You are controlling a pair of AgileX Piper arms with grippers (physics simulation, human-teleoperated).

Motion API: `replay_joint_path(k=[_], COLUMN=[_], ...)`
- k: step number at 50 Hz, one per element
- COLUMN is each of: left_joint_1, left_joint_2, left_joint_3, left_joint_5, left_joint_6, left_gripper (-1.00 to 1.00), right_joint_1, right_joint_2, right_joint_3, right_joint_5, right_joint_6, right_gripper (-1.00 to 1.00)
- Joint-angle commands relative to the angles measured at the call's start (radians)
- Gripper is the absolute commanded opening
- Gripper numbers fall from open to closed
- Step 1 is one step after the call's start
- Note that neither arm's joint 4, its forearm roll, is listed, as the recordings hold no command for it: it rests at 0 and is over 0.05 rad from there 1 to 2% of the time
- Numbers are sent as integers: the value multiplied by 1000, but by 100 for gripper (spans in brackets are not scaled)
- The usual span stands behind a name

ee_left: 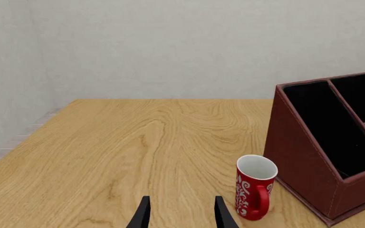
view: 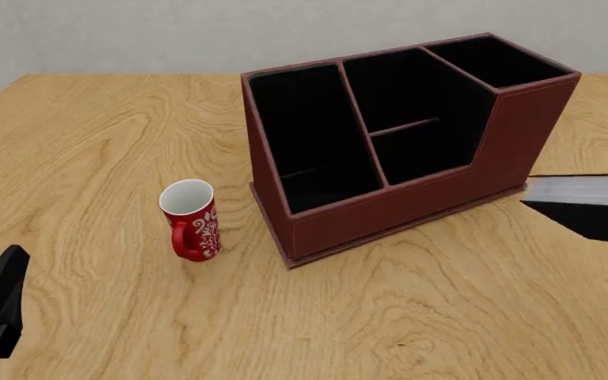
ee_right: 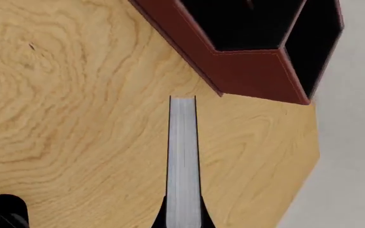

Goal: Pick up the book and place it in the left compartment of the caddy.

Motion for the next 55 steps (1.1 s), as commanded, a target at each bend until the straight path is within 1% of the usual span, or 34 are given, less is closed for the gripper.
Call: replay_joint_path(k=[1, 2, 3, 4, 5, 6, 7, 9, 11, 13, 15, 16, 19, 20, 22, 26, 28, 29, 30, 31, 33, 35, 37, 39, 41, 43, 44, 45, 47, 48, 50, 52, 54, 55], left_joint_1=[0, 0, 0, 0, 0, 0, 0, 0, 0, 0, 0, 0, 0, 0, 0, 0, 0, 0, 0, 0, 0, 0, 0, 0, 0, 0, 0, 0, 0, 0, 0, 0, 0, 0], left_joint_2=[0, 0, 0, 0, 0, 0, 0, 0, 0, 0, 0, 0, 0, 0, 0, 0, 0, 0, 0, 0, 0, 0, 0, 0, 0, 0, 0, 0, 0, 0, 0, 0, 0, 0], left_joint_3=[0, 0, 0, 0, 0, 0, 0, 0, 0, 0, 0, 0, 0, 0, 0, 0, 0, 0, 0, 0, 0, 0, 0, 0, 0, 0, 0, 0, 0, 0, 0, 0, 0, 0], left_joint_5=[0, 0, 0, 0, 0, 0, 0, 0, 0, 0, 0, 0, 0, 0, 0, 0, 0, 0, 0, 0, 0, 0, 0, 0, 0, 0, 0, 0, 0, 0, 0, 0, 0, 0], left_joint_6=[0, 0, 0, 0, 0, 0, 0, 0, 0, 0, 0, 0, 0, 0, 0, 0, 0, 0, 0, 0, 0, 0, 0, 0, 0, 0, 0, 0, 0, 0, 0, 0, 0, 0], left_gripper=[100, 100, 100, 100, 100, 100, 100, 100, 100, 100, 100, 100, 100, 100, 100, 100, 100, 100, 100, 100, 100, 100, 100, 100, 100, 100, 100, 100, 100, 100, 100, 100, 100, 100], right_joint_1=[177, 193, 168, 221, 252, 236, 279, 265, 338, 369, 362, 403, 396, 442, 433, 471, 498, 482, 528, 511, 529, 551, 566, 594, 598, 636, 644, 636, 636, 634, 648, 648, 667, 656], right_joint_2=[3, 6, 11, 15, 16, 24, 21, 28, 34, 49, 56, 63, 73, 82, 89, 104, 120, 127, 137, 141, 149, 168, 182, 201, 216, 239, 244, 251, 258, 265, 281, 295, 312, 314], right_joint_3=[-49, -53, -59, -74, -78, -81, -89, -83, -101, -110, -115, -133, -135, -142, -140, -156, -171, -166, -182, -180, -194, -208, -227, -266, -279, -309, -308, -317, -324, -320, -338, -344, -361, -360], right_joint_5=[24, 24, 24, 24, 24, 24, 24, 24, 24, 24, 24, 24, 24, 24, 24, 24, 24, 24, 24, 24, 24, 24, 24, 24, 24, 24, 24, 24, 24, 24, 24, 24, 24, 24], right_joint_6=[243, 268, 268, 318, 348, 359, 381, 392, 454, 502, 505, 541, 550, 591, 591, 633, 668, 671, 715, 695, 712, 742, 751, 793, 792, 831, 835, 820, 820, 807, 814, 805, 827, 810], right_gripper=[-100, -100, -100, -100, -100, -100, -100, -100, -100, -100, -100, -100, -100, -100, -100, -100, -100, -100, -100, -100, -100, -100, -100, -100, -100, -100, -100, -100, -100, -100, -100, -100, -100, -100])
